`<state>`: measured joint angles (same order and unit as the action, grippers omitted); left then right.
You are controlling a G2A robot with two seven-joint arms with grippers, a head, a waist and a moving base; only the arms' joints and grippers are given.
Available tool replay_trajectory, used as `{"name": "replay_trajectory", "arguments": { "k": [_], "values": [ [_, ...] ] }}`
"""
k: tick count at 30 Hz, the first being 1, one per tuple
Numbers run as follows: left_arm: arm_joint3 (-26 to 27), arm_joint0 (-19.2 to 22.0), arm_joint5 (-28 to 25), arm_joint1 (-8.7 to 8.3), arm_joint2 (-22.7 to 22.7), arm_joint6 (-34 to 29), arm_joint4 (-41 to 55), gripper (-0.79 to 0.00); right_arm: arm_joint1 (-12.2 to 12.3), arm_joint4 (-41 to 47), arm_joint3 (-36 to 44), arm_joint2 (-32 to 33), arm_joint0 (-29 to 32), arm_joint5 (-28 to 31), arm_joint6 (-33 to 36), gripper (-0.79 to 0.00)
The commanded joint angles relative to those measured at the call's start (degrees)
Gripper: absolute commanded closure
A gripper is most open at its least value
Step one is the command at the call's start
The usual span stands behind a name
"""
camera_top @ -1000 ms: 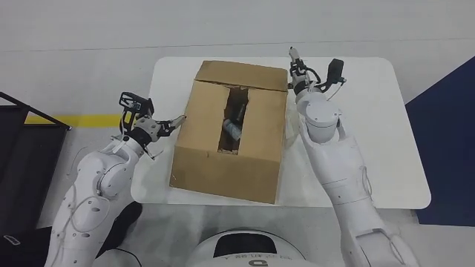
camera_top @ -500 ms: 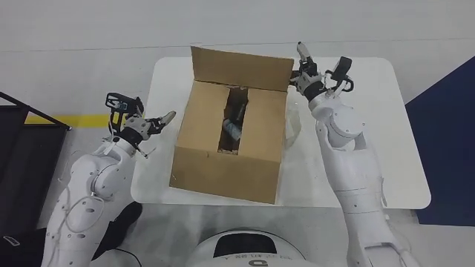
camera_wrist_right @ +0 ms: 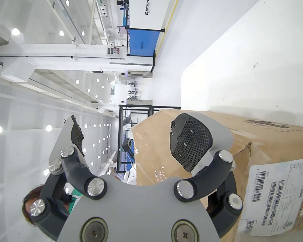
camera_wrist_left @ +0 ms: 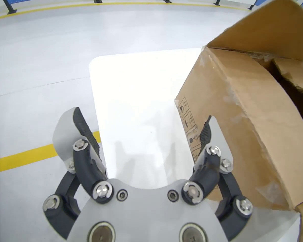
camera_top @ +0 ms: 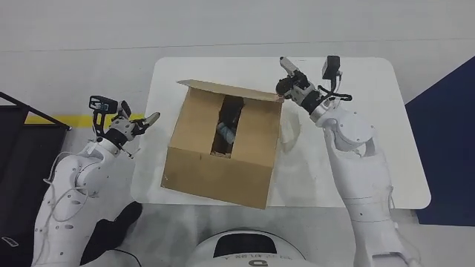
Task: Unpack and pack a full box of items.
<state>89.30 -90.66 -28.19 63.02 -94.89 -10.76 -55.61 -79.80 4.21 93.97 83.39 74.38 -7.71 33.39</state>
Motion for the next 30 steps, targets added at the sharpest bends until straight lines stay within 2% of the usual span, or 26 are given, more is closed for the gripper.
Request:
{"name": "replay_trajectory", "arguments": {
  "k": [1, 3, 7, 17, 25, 30],
  "values": [
    [-0.14, -0.26, -1.55, -0.1, -0.26, 0.16, 0.55, -0.785, -0.1, 2.1, 0.35, 0.36, 0.19, 0.14, -2.5, -0.785],
    [0.03, -0.53, -2.49, -0.18, -0.32, 0.26, 0.55, -0.785, -0.43, 4.82, 1.1, -0.03, 0.16, -0.93, -6.18, -0.785],
    [0.4, -1.1, -3.97, -0.27, 0.23, 0.55, -0.35, -0.785, -0.24, 3.67, 2.45, -1.28, 0.21, -0.79, -5.23, -0.785],
    [-1.15, -1.3, -5.55, -0.39, 1.13, 3.24, -2.06, -0.785, 2.05, -6.4, 4.2, -1.3, 1.29, 3.28, 12.02, -0.785],
    [-1.05, -2.36, -7.1, -0.66, 0.63, 4.45, -3.04, -0.785, 2.64, -12.33, 2.63, -3.87, -1.41, -3.25, 12.35, -0.785],
    [-0.98, -3.23, -13.68, -1.29, 0.38, 6.05, -8.37, -0.785, 2.76, -12.3, 1.46, -4.74, -2.91, -5.61, 11.33, -0.785]
  ]
}}
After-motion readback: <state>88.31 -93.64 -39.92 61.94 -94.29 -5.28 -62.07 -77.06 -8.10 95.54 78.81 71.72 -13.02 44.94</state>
